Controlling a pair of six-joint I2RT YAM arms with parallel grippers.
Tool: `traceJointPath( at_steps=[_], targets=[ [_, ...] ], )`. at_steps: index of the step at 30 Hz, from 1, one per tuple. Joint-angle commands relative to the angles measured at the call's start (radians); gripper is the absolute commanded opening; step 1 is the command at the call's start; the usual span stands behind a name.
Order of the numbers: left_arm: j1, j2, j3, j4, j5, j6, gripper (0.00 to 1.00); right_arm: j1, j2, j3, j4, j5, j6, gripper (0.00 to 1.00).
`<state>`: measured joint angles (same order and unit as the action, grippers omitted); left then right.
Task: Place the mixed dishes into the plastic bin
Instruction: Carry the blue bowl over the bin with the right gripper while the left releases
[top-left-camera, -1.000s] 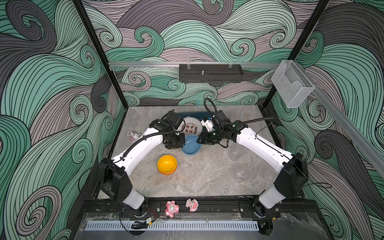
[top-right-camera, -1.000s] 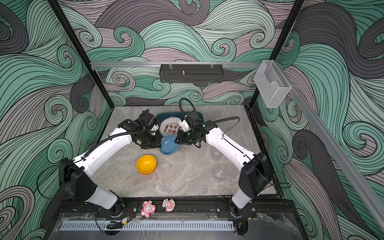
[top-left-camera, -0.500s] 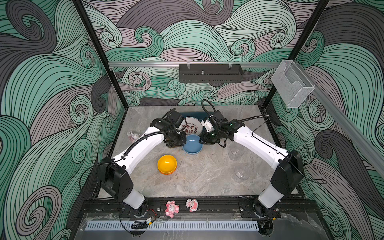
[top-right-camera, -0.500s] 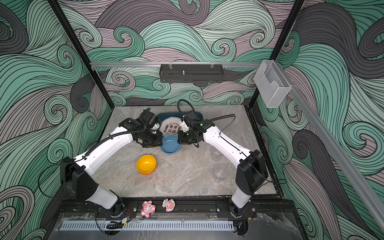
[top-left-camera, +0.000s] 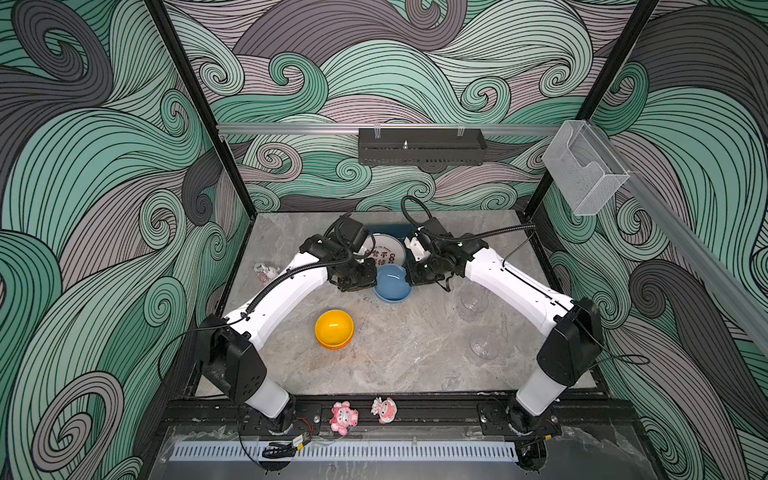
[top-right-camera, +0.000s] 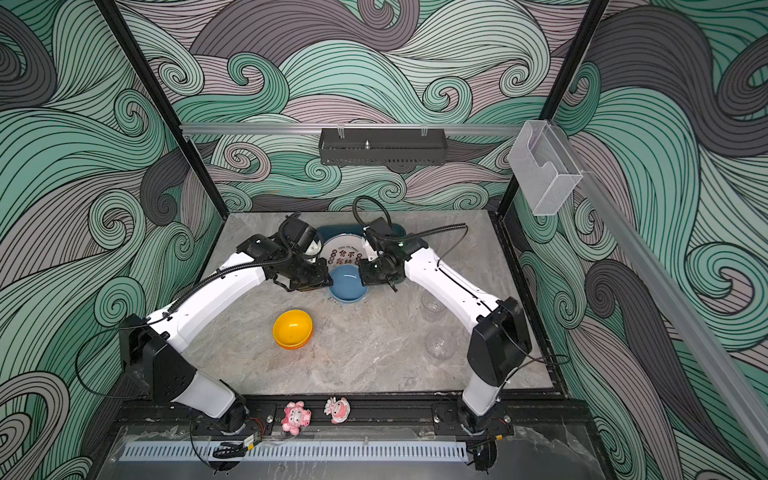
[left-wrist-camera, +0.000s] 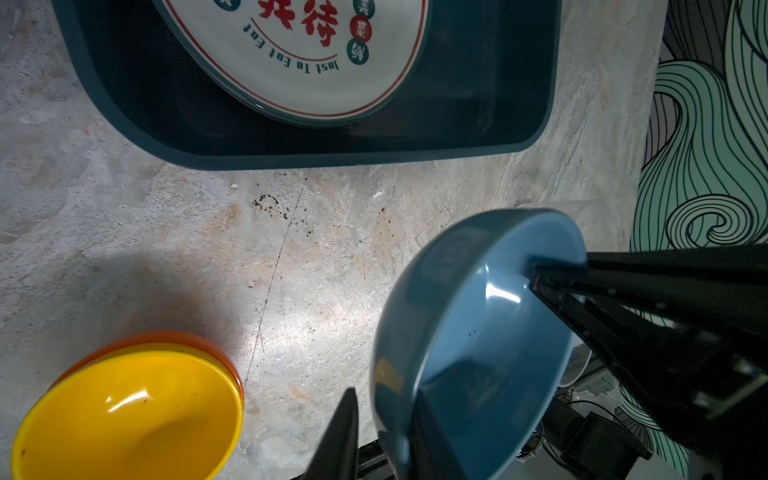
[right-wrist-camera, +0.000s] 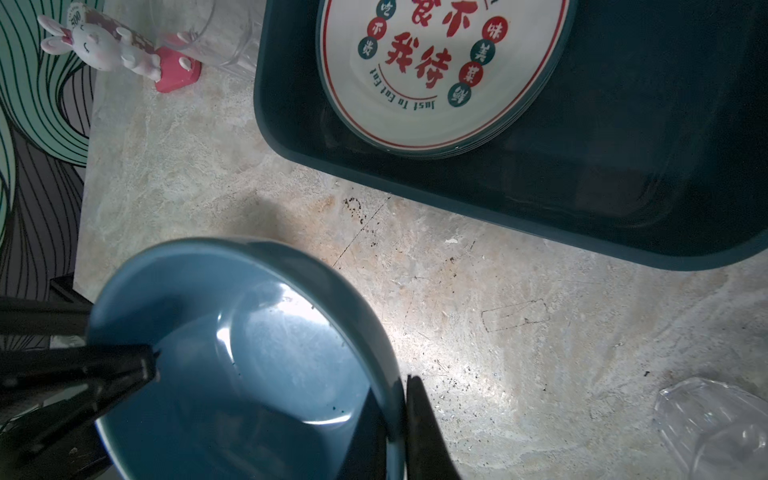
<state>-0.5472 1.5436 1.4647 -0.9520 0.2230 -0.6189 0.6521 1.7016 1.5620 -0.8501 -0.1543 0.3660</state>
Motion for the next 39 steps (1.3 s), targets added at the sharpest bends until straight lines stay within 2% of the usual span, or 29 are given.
traceJointPath(
  at_steps=[1, 6, 8, 14, 18, 25, 39],
  targets=[
    [-0.004, -0.041, -0.005, -0.054, -0.014, 0.001, 0.26, -0.023, 0.007, 0.053, -0.016, 0.085, -0.027, 0.02],
    [-0.002, -0.064, -0.040, -0.031, -0.002, -0.001, 0.43, -0.032, 0.033, 0.080, -0.037, 0.132, -0.046, 0.02],
    [0.000, -0.071, -0.052, -0.024, 0.003, -0.002, 0.47, -0.035, 0.047, 0.093, -0.048, 0.154, -0.054, 0.02],
    [0.004, -0.096, -0.077, -0.024, -0.010, -0.001, 0.48, -0.048, 0.090, 0.129, -0.068, 0.213, -0.070, 0.02],
    [0.013, -0.115, -0.107, -0.031, -0.027, -0.007, 0.53, -0.066, 0.129, 0.155, -0.073, 0.238, -0.075, 0.02],
    [0.038, -0.215, -0.202, -0.006, -0.047, -0.017, 0.55, -0.107, 0.197, 0.223, -0.074, 0.259, -0.075, 0.02],
    [0.092, -0.336, -0.362, 0.014, -0.072, -0.047, 0.56, -0.231, 0.429, 0.508, -0.141, 0.246, -0.069, 0.02]
  ],
)
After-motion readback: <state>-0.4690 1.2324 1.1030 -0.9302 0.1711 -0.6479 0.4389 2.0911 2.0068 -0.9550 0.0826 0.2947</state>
